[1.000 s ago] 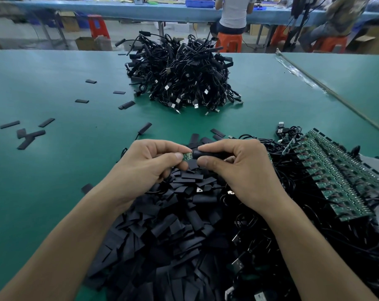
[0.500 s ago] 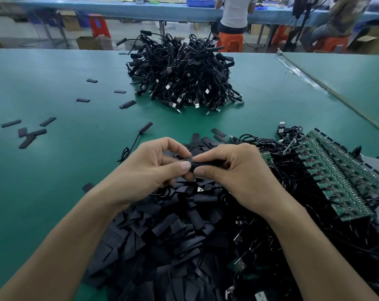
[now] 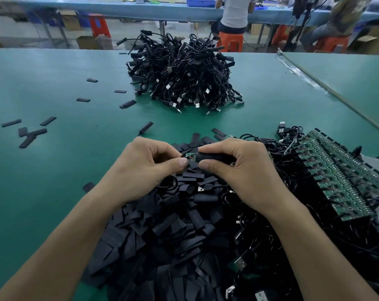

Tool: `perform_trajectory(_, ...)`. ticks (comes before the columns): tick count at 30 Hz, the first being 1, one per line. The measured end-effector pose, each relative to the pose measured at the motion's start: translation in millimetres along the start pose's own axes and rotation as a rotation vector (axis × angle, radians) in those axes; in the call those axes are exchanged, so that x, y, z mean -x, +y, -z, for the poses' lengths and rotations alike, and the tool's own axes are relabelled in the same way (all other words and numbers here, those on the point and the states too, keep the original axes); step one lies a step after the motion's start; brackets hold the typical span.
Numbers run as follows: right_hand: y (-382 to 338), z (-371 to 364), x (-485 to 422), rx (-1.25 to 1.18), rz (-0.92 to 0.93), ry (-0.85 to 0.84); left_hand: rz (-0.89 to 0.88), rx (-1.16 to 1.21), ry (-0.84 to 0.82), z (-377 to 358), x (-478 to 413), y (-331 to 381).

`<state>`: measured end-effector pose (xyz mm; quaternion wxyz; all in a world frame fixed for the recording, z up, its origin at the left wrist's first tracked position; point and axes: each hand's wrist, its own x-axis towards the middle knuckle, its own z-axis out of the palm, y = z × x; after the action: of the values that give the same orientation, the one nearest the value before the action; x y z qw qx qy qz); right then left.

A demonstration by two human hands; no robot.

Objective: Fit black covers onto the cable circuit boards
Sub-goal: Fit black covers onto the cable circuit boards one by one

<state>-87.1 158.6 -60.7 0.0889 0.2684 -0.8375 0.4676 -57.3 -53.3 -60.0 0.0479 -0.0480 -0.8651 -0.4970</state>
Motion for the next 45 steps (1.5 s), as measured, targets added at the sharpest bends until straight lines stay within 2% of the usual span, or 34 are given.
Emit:
perform_trajectory(8, -1.2, -1.4, -0.1, 0.088, 0.076, -0.01, 0.006, 0.009, -0.069, 1.8, 0.6, 0.0)
perform_trajectory(15, -2.1, -0.7, -0.1, 0.079, 0.079, 0.003, 0.041, 0.053, -0.098, 2.0, 1.8, 2.2)
perform_trajectory(25, -2.4, 0.1, -0.1, 0.084, 0.123, -0.063, 0.067, 0.079, -0.116, 4.4, 1.4, 3.0)
perform_trajectory(30, -0.4, 0.4, 0.2, -0.027, 0.085, -0.064, 0.083, 0.145, -0.136, 4.9, 2.2, 7.2)
perform_trajectory(33, -1.1, -1.5, 0.6, 0.006, 0.098, -0.067, 0.065, 0.134, -0.162, 3.6, 2.7, 8.7)
perform_trajectory(37, 0.3, -1.3, 1.6, -0.088, 0.066, -0.033, 0.074, 0.133, -0.154, 2.9, 2.5, 8.0)
perform_trajectory(45, 0.6, -2.6, 1.7, -0.11, 0.084, 0.012, 0.098, 0.172, -0.156, 4.2, 3.6, 11.0)
